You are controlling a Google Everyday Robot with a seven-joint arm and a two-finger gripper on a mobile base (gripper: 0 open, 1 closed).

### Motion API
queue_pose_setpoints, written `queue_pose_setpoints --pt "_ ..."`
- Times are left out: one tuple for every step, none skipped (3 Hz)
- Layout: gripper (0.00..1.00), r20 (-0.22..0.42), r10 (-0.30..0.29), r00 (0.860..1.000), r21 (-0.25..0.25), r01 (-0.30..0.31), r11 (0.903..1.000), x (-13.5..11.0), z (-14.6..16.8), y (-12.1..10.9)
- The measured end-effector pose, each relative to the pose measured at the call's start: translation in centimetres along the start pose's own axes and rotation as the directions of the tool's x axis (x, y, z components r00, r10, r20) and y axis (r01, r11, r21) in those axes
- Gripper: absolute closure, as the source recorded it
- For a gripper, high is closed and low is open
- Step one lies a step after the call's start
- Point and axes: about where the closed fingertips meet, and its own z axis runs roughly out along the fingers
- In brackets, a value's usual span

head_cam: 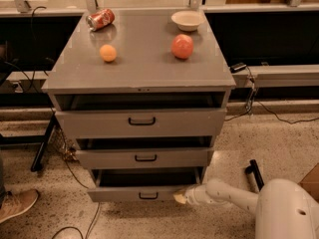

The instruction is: Close bottom drawer

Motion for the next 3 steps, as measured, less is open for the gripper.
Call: queue_pose_setpoints --pt "1.0 0.063 -0.027 0.998 0.002 0.027 0.9996 -2.6 1.0 -0.7" --pt "1.0 0.063 -0.027 0.998 0.002 0.027 0.9996 -2.6 1.0 -0.7" --pt "1.0 0.127 -0.054 0.99 0.006 0.054 0.9985 -5.6 2.1 -1.7"
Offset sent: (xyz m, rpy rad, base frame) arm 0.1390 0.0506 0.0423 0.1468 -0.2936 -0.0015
